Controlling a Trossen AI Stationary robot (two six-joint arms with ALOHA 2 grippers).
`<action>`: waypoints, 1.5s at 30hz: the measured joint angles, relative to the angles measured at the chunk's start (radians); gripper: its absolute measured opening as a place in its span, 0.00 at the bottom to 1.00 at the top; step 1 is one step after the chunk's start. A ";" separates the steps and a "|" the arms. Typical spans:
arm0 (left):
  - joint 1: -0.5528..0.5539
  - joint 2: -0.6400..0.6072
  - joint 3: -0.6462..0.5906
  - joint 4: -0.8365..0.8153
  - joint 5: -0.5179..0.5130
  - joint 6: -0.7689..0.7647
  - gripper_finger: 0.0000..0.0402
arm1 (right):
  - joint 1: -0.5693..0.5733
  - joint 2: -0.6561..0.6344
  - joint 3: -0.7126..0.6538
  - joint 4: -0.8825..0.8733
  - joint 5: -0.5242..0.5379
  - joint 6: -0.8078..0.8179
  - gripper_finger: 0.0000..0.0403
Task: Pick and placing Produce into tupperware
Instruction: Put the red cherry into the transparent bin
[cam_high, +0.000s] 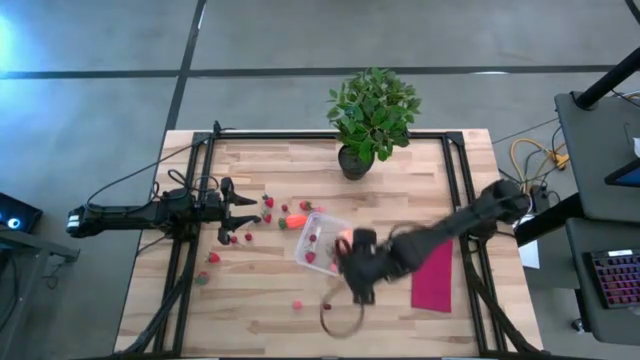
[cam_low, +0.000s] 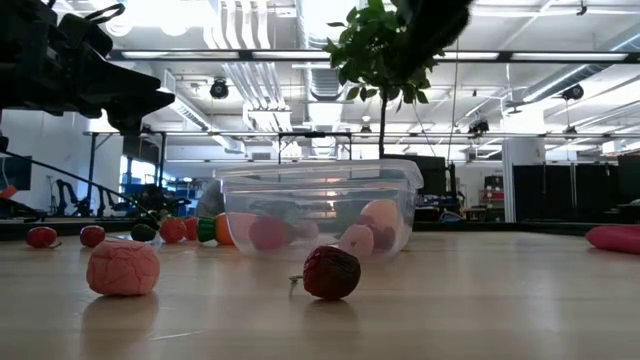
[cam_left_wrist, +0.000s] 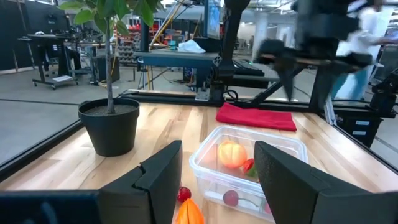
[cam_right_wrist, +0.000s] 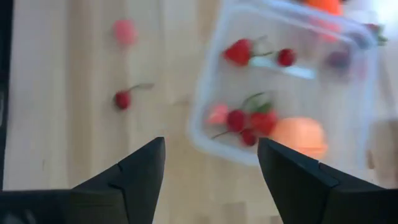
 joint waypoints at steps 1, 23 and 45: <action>0.000 0.000 0.000 0.000 0.000 0.000 0.47 | 0.024 0.010 -0.005 0.016 0.014 0.012 0.62; 0.000 -0.002 0.000 0.000 0.000 0.000 0.47 | 0.088 0.360 0.045 0.342 -0.065 0.064 0.58; 0.000 -0.001 0.000 0.000 0.000 0.000 0.47 | 0.084 0.395 0.101 0.262 -0.035 0.081 0.48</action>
